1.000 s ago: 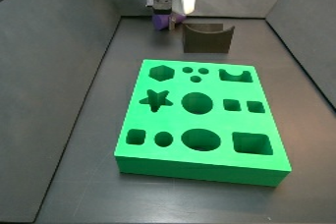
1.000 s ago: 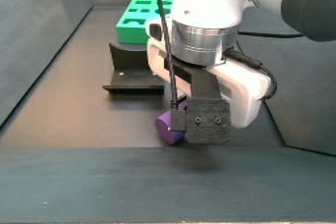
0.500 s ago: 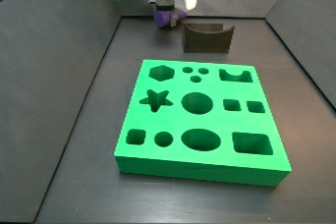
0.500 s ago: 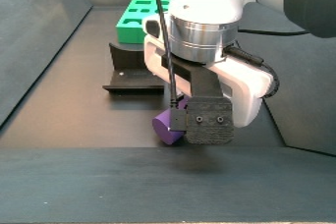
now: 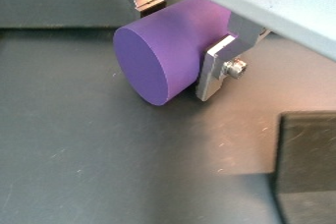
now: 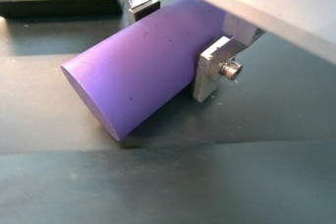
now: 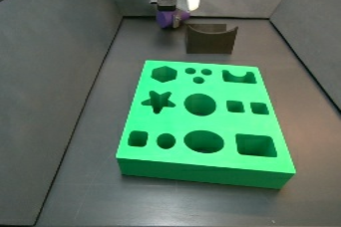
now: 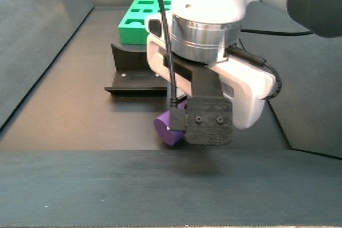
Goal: Pick up the round object. Move up. Place the round object on the fixture. Regrasp the round object. Move to above the board. Insert the round object.
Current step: Move up, then place the round object on the fixture.
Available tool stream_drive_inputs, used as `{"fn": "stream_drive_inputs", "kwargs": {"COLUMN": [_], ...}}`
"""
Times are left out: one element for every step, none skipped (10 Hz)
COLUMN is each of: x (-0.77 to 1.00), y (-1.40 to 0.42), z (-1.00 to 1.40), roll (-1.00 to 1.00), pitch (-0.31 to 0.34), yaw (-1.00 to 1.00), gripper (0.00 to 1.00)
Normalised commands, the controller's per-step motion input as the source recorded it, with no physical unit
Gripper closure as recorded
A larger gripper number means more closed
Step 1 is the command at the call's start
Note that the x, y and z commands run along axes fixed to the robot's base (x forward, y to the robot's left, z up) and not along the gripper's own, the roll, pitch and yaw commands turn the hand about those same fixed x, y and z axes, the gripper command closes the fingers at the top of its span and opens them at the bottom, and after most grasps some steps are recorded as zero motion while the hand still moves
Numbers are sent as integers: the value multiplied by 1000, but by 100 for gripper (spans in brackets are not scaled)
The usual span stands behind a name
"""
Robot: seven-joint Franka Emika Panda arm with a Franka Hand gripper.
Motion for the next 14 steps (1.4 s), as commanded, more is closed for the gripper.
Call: {"fn": "stream_drive_inputs", "kwargs": {"x": [-68,-73,-53,-37,-27,0,-4,-13,-15,-23,-26,-28,-26,-21], "y": [29,17,8,8,7,0,-3,-4,-3,-2,2,5,7,9], "z": [786,694,515,363,200,1000,1000,1000,1000,1000,1000,1000,852,680], "roll": [0,-1,4,6,8,0,-2,-2,1,6,11,15,16,18], "pitch": [31,36,31,37,44,0,12,22,23,28,32,37,44,51], "yaw": [31,24,12,5,-2,0,-3,-6,-8,-12,-14,-16,-18,-19], "gripper": [100,100,100,100,100,100,100,100,100,100,100,100,100,100]}}
